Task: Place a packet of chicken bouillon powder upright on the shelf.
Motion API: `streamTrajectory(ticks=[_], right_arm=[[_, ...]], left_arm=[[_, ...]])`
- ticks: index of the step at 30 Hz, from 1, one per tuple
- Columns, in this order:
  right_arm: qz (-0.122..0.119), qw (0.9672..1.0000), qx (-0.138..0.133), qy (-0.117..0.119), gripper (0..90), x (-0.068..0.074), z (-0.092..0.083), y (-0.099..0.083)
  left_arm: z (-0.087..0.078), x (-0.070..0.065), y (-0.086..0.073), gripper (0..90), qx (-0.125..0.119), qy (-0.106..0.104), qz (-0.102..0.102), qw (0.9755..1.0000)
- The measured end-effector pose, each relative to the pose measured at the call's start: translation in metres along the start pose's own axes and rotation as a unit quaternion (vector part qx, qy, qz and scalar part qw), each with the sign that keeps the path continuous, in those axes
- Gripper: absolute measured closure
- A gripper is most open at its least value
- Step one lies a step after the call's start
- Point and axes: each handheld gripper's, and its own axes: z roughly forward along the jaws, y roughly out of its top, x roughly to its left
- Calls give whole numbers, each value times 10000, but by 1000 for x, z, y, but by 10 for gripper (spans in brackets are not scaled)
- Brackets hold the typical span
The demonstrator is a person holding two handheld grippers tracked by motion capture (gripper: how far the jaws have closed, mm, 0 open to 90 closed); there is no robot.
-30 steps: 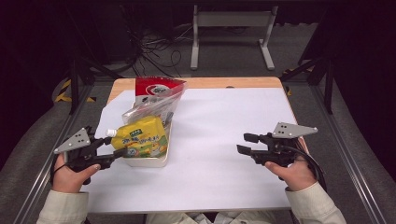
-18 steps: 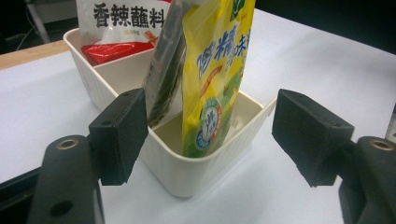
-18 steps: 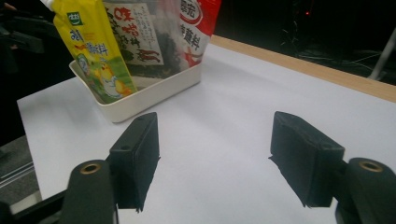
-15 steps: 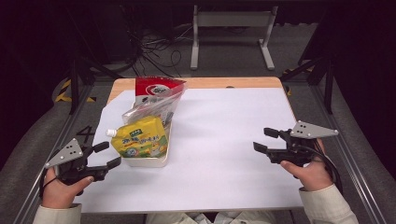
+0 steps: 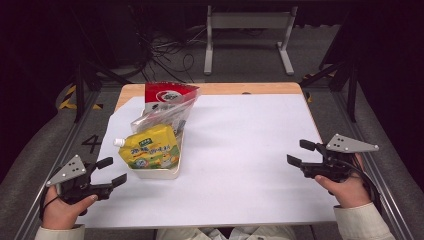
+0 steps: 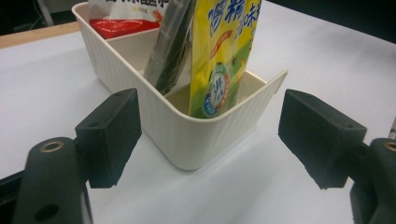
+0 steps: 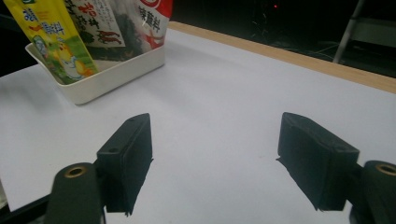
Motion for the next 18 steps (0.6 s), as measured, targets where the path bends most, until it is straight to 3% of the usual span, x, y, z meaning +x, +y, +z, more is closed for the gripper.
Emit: streamTrajectory(ticks=[9, 18], right_arm=[[114, 9997, 63, -208, 245, -11, -6, -17], [197, 9992, 68, -355, 223, -18, -5, -38]], left_arm=[[5, 3, -12, 213, 98, 128, -82, 9998], [22, 6, -29, 193, 150, 301, -231, 9992]])
